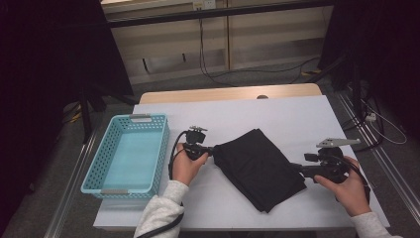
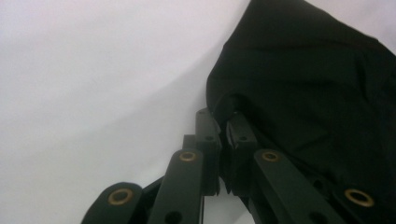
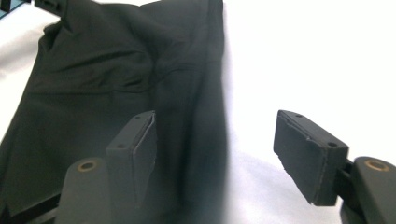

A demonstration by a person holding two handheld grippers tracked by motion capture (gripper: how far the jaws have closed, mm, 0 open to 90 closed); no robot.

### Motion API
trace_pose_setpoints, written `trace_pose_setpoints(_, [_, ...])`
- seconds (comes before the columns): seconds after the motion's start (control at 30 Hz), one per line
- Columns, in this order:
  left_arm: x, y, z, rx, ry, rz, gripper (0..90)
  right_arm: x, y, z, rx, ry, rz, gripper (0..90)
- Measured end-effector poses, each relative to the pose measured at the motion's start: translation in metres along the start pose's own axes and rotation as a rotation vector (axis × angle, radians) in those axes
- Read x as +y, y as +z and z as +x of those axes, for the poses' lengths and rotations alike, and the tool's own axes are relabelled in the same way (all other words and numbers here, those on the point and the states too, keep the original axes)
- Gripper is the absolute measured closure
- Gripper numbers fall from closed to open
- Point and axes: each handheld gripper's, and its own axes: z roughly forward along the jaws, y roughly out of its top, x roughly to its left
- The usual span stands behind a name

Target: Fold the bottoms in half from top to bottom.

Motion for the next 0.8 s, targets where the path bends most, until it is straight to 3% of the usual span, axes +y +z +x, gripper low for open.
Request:
trace_pose_setpoints(0.27, [0.026, -0.002, 0.024, 0.075, -0.009, -0.001, 85.5, 0.002, 0.006, 0.007, -0.009, -0.006, -0.019, 26.1])
trace_pose_setpoints(0.4, [0.031, -0.003, 0.033, 0.100, -0.025, -0.014, 84.7, 0.002, 0.011, 0.011, -0.012, -0.014, -0.016, 25.4])
trace_pose_setpoints(0.47, [0.031, -0.004, 0.035, 0.130, -0.008, -0.019, 82.4, 0.003, 0.012, 0.012, -0.013, -0.018, -0.019, 25.2])
trace_pose_setpoints(0.5, [0.030, -0.004, 0.035, 0.153, -0.011, -0.021, 67.4, 0.003, 0.014, 0.016, -0.017, -0.017, -0.022, 24.9])
trace_pose_setpoints(0.53, [0.029, -0.006, 0.035, 0.162, -0.004, -0.032, 67.4, 0.003, 0.014, 0.016, -0.017, -0.017, -0.022, 24.9])
trace_pose_setpoints(0.63, [0.025, -0.010, 0.033, 0.158, -0.009, -0.037, 46.1, 0.005, 0.017, 0.023, -0.003, -0.024, -0.031, 24.2])
trace_pose_setpoints(0.67, [0.024, -0.012, 0.032, 0.168, -0.021, -0.046, 46.1, 0.006, 0.019, 0.025, 0.001, -0.025, -0.033, 24.1])
trace_pose_setpoints(0.7, [0.022, -0.013, 0.031, 0.171, -0.025, -0.039, 40.6, 0.006, 0.021, 0.027, 0.001, -0.025, -0.035, 24.1])
trace_pose_setpoints(0.77, [0.020, -0.016, 0.029, 0.174, -0.009, -0.042, 35.7, 0.007, 0.026, 0.033, 0.007, -0.023, -0.024, 24.1])
trace_pose_setpoints(0.8, [0.016, -0.018, 0.026, 0.182, -0.008, -0.058, 28.9, 0.008, 0.033, 0.039, 0.000, -0.036, -0.007, 24.1])
